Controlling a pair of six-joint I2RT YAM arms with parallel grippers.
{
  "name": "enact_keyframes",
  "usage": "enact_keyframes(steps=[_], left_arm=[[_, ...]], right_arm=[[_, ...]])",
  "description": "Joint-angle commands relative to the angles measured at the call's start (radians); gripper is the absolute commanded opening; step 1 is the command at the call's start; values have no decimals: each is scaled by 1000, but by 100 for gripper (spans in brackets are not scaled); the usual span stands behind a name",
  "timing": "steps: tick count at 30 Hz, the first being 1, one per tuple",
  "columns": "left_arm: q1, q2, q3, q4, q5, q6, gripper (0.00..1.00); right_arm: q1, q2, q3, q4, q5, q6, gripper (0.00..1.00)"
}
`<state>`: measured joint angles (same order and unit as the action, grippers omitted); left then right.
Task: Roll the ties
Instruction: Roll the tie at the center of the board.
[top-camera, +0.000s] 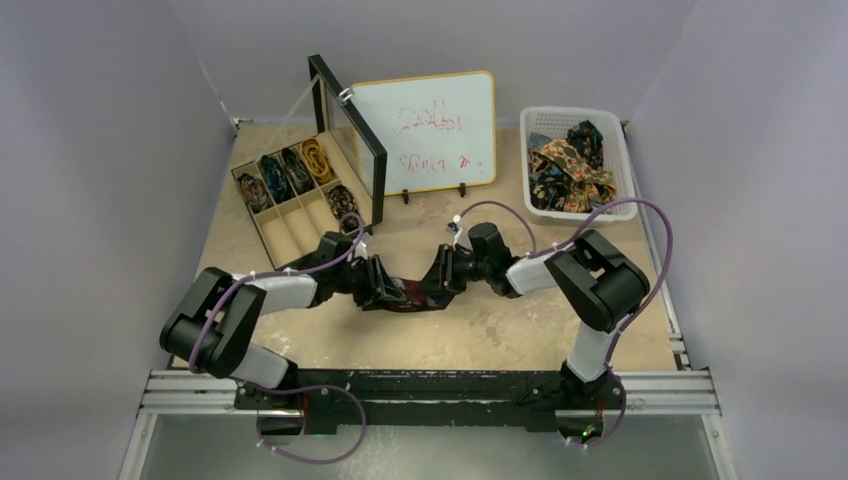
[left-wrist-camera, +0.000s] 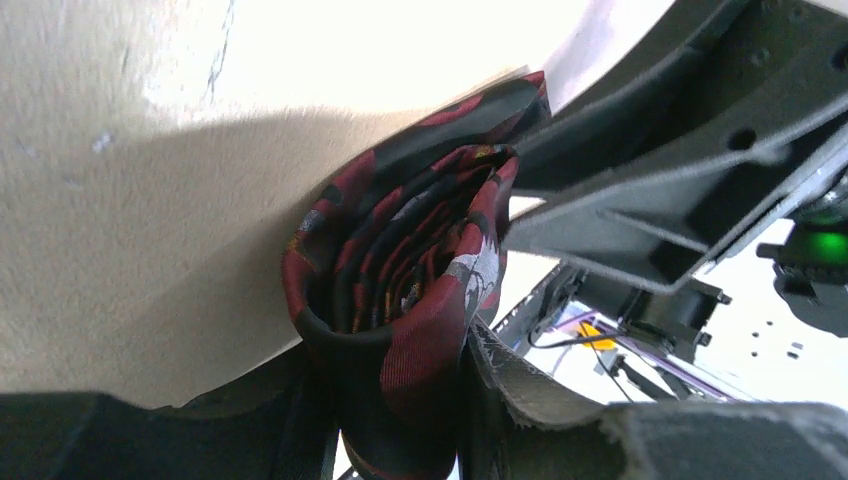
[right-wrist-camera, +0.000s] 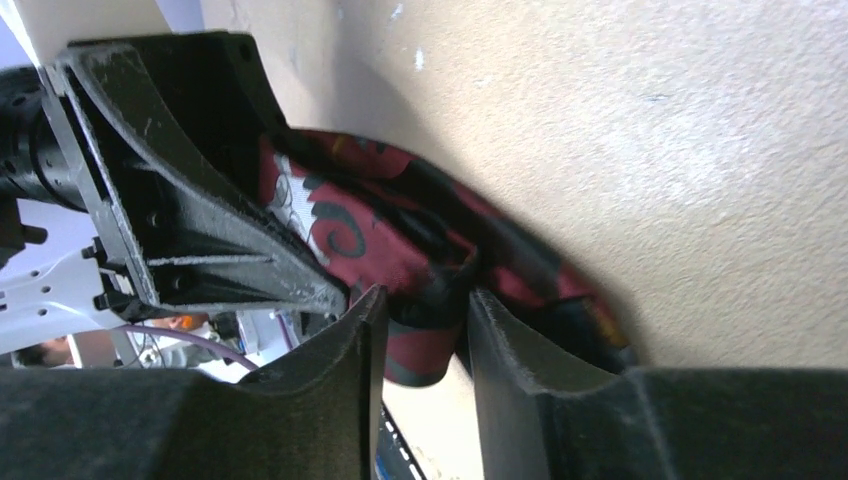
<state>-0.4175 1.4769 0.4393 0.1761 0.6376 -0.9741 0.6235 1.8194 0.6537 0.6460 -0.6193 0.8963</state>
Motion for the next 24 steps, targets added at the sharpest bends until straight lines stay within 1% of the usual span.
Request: enact_keyframes(steps=[1,4,9,13,17,20,24], left_arm=[[-12,-39,116,-209,-152,123,33],[-21,-53,186,-328,-203,198,32],[-43,-66,285,-511,-316,270,31],[-55,-61,352,-587,-362,304,31],[-56,-51,371,-593,-358,313,31],[-56,-51,365,-585,-353,304,31],[-56,-67,336,-556,-351,279,32]], right_arm=[[6,-92,2,-67,-9,-42,41],[5,-138,18,-131,37,-73,46],[7,-156,49,-244,160,-151,48],[8,-105,57,-229,163,-181,47],[11,-80,75,-230,163,-204,46],[14,-100,87,-234,166,-205,45],[16,-119,109,-231,164,-199,40]])
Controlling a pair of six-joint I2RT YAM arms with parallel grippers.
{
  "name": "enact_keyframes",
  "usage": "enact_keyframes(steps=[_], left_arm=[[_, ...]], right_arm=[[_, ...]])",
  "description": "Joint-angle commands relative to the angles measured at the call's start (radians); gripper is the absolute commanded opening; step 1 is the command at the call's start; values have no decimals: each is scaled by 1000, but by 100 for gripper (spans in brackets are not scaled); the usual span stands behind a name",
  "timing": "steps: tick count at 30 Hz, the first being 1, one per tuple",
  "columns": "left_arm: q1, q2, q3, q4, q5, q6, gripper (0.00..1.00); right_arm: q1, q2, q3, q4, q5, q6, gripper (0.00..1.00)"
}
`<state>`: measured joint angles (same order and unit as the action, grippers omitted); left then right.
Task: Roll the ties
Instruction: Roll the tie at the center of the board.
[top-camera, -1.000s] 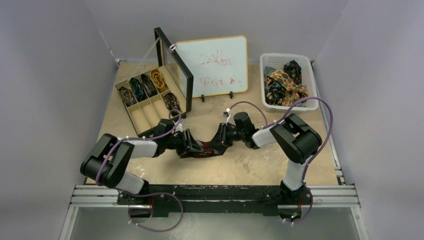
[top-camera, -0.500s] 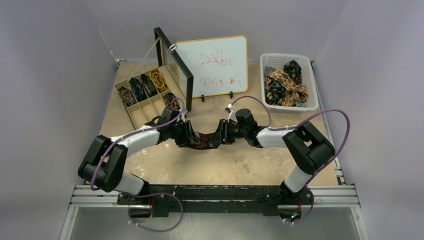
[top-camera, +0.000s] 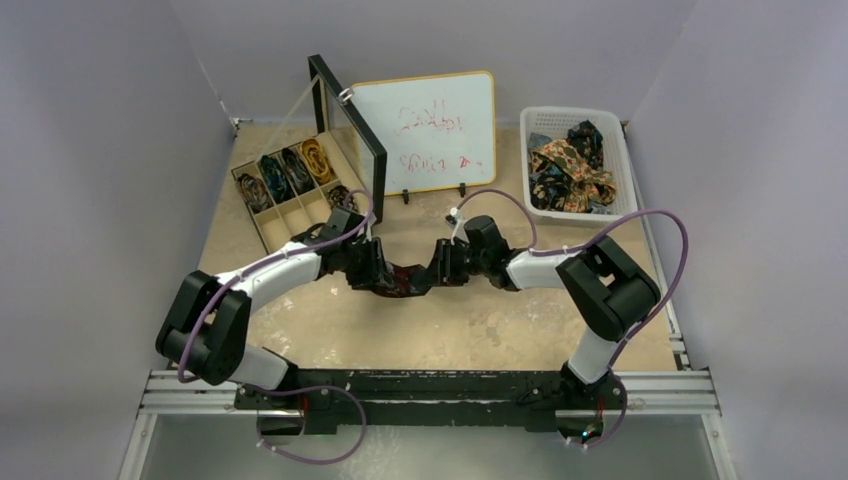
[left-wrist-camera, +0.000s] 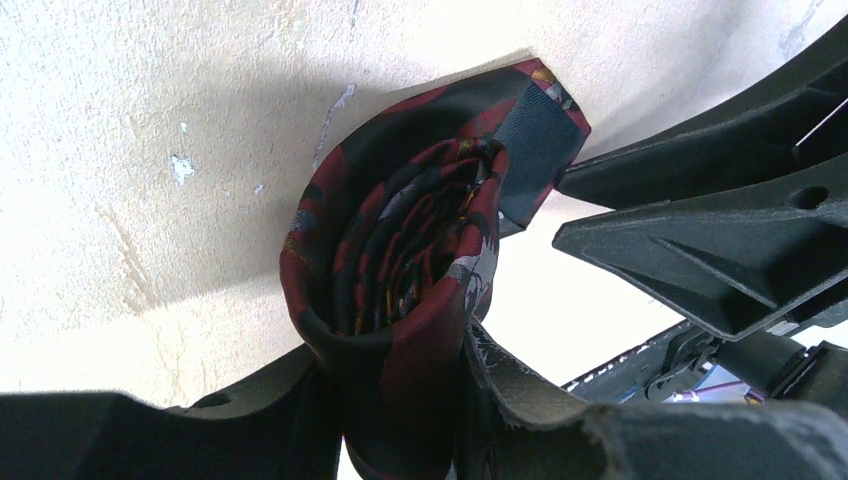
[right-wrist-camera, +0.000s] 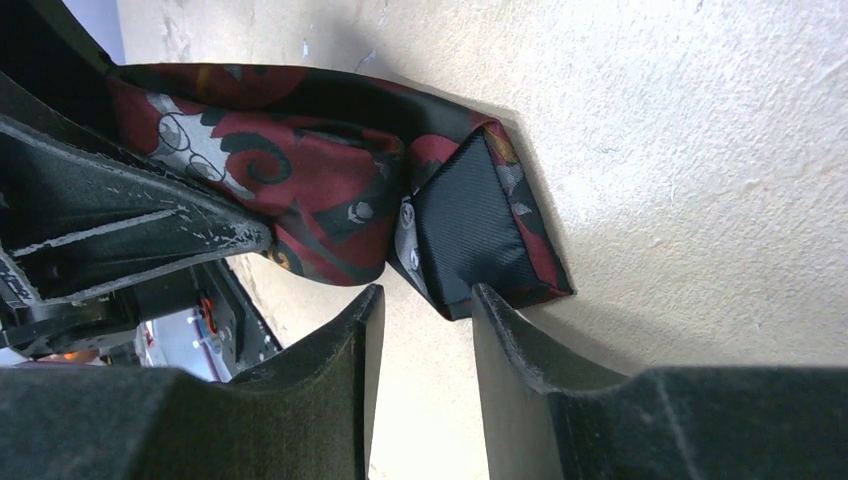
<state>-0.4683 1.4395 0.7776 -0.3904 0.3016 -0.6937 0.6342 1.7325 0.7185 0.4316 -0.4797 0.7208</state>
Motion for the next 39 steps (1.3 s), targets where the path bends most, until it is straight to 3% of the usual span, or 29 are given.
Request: enact_keyframes(steps=[1,9,15,20,26,35,39], left_arm=[[-6,-33,-11,22,-16,-10,32],[-4,-60,-69,86,-19,-70,33],[-3,-94,-87,101,-62,-116,36],[-2,-64,-41,31,-80,-48,36],[-14,-2,31,-38,-43,61,35],[-80,55,187,-231,-295,45,35],[-172,116,280,-334,-467,17,35]], right_arm=[[5,-32,50,-15,26,-20,39],[13,74,97,-60,82,-37,28],[32,33,-21,-26,77,6,25],[37,-11,-90,23,31,42,24],[36,-24,-55,12,7,47,24],[38,-73,-49,57,-106,54,25],[35,-136,-20,-52,-71,11,29]])
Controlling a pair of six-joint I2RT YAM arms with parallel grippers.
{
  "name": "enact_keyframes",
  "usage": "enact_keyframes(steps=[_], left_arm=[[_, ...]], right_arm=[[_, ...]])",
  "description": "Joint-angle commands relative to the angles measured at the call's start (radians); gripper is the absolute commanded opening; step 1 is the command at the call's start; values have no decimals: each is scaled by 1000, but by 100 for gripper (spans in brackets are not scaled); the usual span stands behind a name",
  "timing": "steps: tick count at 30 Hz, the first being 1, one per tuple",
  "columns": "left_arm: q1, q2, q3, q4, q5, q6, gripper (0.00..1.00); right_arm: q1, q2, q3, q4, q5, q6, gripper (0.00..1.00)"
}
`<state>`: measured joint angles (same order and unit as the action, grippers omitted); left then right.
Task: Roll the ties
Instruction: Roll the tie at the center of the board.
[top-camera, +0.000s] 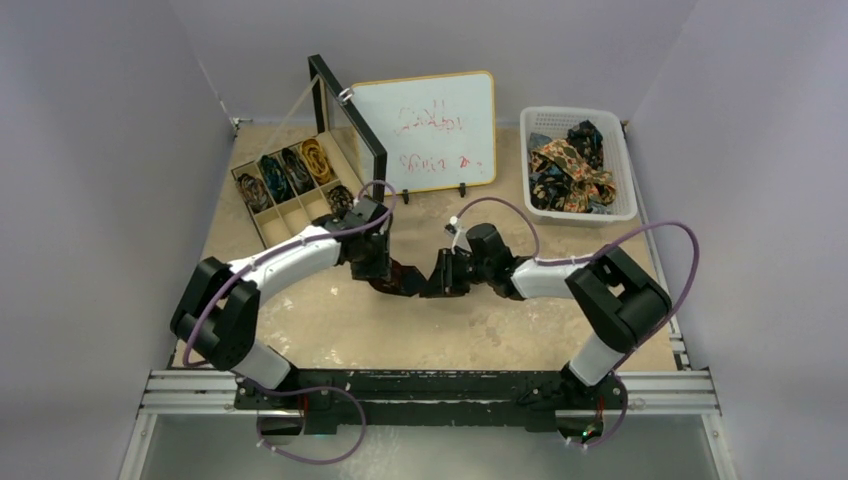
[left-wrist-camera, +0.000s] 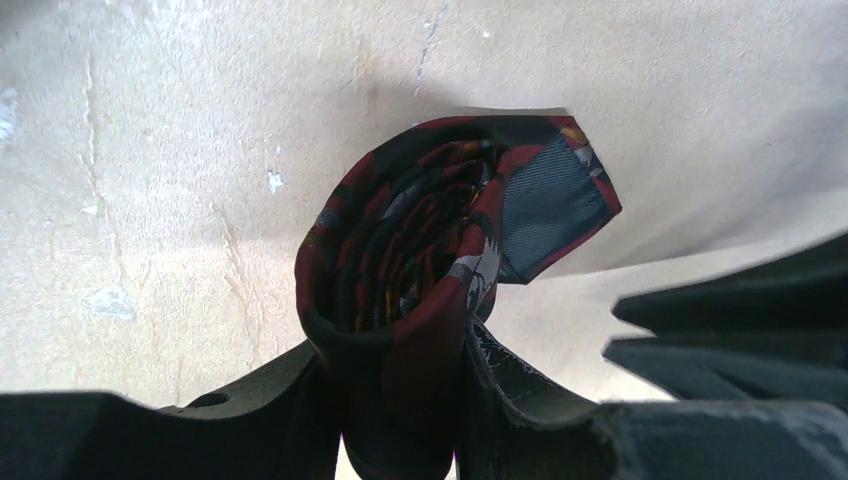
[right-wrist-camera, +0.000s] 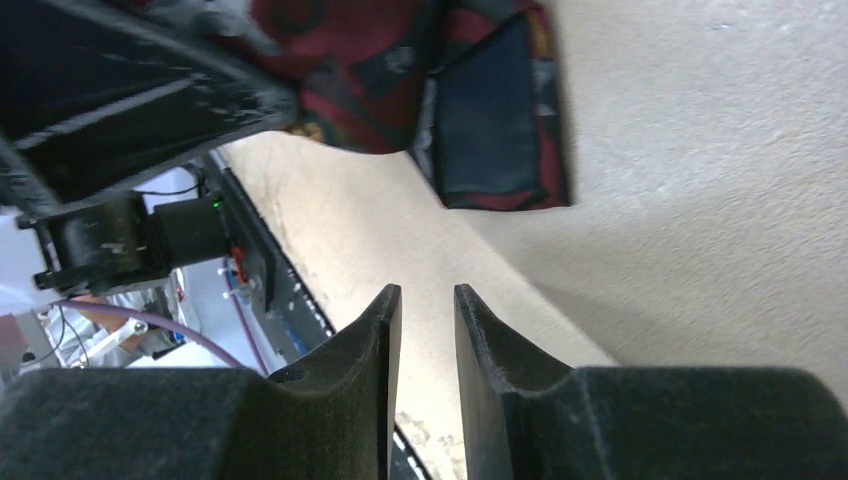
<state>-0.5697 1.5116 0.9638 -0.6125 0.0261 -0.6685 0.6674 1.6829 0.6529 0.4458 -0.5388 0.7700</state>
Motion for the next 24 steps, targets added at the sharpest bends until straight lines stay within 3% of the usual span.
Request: enact_keyframes(steps=[1,7,11,14,24], left_arm=[[-93,62,119,-136,-233,-19,35],[-232,197,289,-330,-485,-141,35],[-302,284,392,-437,-572,-209,35],[-348,332,443,-474,-599,-230,37],[-447,479,596,-485,-590,-183,60]], right_arm=[[1,-101,53,-91,17,-46,30],[-24,-167,31,-146,158,-11,30],[-72,-209,-39,-109,184,45,30],[-114,-234,-90,-80,180,70,31],[-176,-280,-160,-51,176,92,38]])
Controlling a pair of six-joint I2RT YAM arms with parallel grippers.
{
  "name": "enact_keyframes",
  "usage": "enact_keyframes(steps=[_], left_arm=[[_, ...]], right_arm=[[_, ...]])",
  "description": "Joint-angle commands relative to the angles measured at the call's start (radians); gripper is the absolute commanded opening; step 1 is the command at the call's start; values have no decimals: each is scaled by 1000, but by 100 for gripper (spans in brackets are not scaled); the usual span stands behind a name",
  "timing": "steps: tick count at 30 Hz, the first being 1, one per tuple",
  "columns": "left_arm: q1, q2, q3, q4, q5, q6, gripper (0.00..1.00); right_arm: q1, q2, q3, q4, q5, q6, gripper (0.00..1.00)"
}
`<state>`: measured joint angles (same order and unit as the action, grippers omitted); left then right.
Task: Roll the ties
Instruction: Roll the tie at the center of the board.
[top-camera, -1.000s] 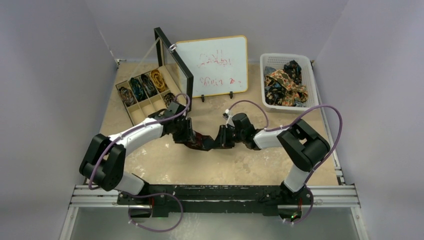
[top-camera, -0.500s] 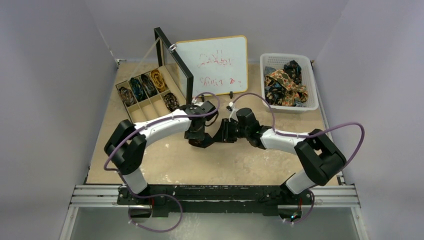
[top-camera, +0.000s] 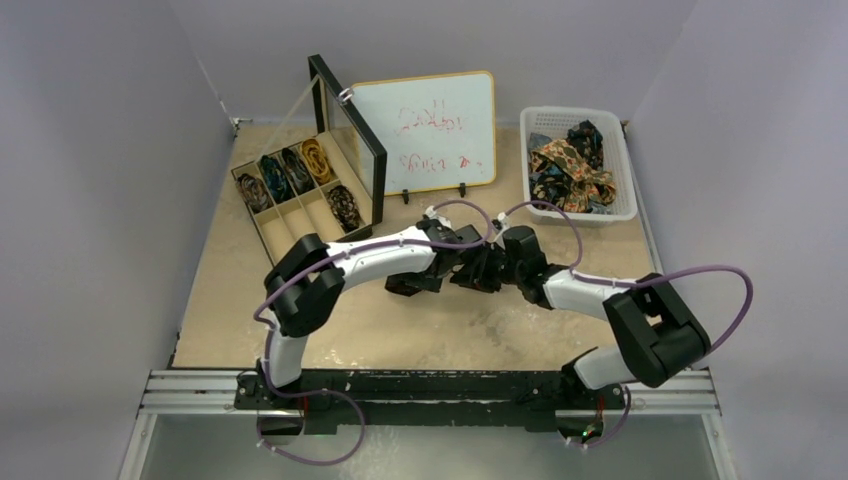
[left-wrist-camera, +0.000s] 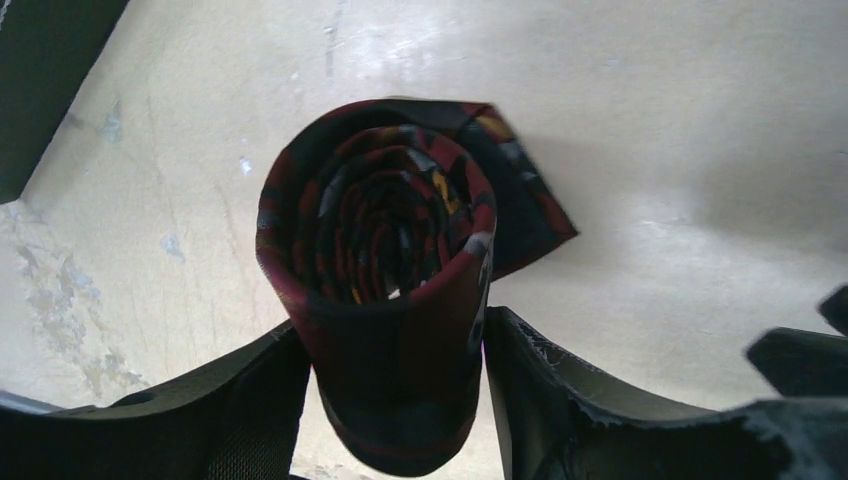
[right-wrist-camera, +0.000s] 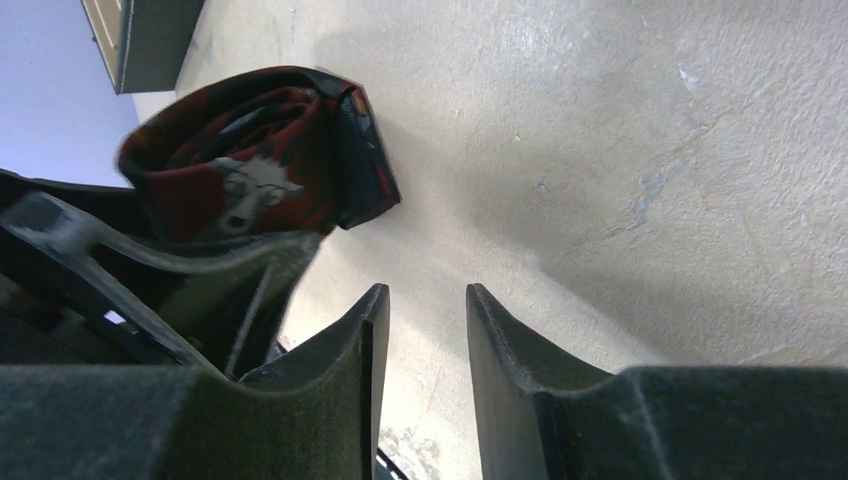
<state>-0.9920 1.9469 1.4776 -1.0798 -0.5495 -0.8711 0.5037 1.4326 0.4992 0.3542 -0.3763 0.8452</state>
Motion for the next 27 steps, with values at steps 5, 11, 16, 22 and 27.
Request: enact_keyframes(steps=[5,11,16,22,27], left_arm=[[-26,70,111,45,65,79,64],[-25,-34,119,90,117,105,68],[-19,-175,67,189,205,152,72],[72,-394,-147,287,297,123,73],[230,-599,-423,496,463,131,76]], right_arm=[[-34,-38,-22,70,-45,28,42],[-59,-63,-36,86,-88,27,49],[-63,-55,-14,94,-137,8,63],[-63,-44,17,122,-198,-31,77],[-61,81,111,146,-278,-102,80]])
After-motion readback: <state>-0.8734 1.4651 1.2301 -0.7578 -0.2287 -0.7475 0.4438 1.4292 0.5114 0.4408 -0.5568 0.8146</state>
